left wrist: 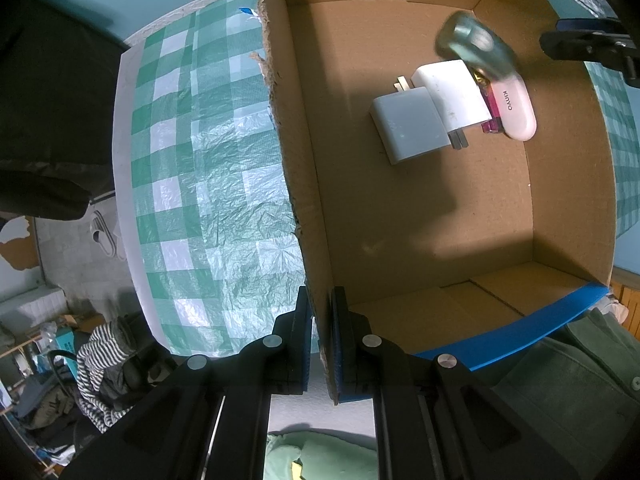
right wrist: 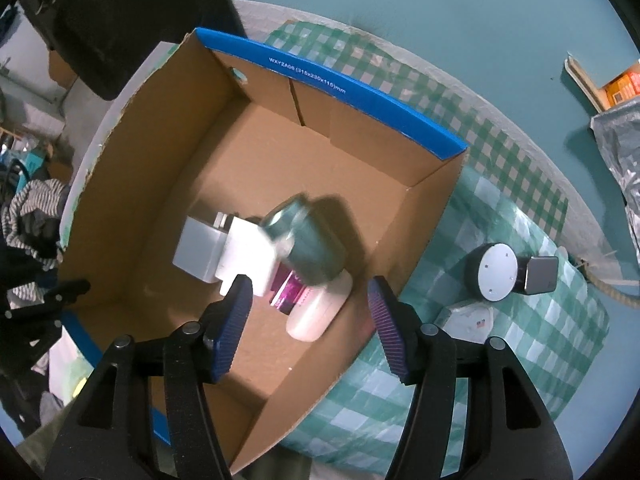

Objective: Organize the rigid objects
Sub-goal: 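Carry the green tin into the box and open the right gripper, then move the right gripper back over the white octagonal tin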

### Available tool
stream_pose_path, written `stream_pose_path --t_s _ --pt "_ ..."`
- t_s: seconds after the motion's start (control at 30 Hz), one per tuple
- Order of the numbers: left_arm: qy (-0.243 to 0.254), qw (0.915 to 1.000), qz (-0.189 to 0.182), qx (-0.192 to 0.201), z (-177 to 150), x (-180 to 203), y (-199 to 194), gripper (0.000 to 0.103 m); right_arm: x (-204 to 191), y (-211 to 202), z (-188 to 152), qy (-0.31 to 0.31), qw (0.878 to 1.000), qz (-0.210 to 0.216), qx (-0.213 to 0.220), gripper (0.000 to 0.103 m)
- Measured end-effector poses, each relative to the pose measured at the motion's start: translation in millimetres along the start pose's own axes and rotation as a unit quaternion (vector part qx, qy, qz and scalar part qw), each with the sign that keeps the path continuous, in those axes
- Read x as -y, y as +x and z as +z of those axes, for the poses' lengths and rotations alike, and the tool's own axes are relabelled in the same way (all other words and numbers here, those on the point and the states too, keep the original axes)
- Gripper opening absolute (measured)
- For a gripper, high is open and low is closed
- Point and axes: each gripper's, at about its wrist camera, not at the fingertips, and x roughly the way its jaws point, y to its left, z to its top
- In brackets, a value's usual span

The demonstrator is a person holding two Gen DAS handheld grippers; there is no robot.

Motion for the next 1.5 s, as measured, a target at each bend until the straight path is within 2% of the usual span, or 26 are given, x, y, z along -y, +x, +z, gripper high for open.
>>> stream_pose_path --t_s 0.77,0.9,1.5 --pt "0.001 1.0000 0.001 0.000 -0.1 0.3 -0.2 0.009 20.2 -31.5 -16.5 0.038 0.999 -0.001 0.022 0.064" --pt "0.001 1.0000 0.001 0.000 -0.1 -0.3 -0.3 0.009 33.6 -37.2 -22.6 0.056 0.998 -0.006 0.025 0.070" --pt "0.001 1.0000 -0.001 -0.002 -1.5 -0.2 0.4 0.009 122.1 -17.2 -55.5 0.177 0.984 -0.020 -0.009 0.071"
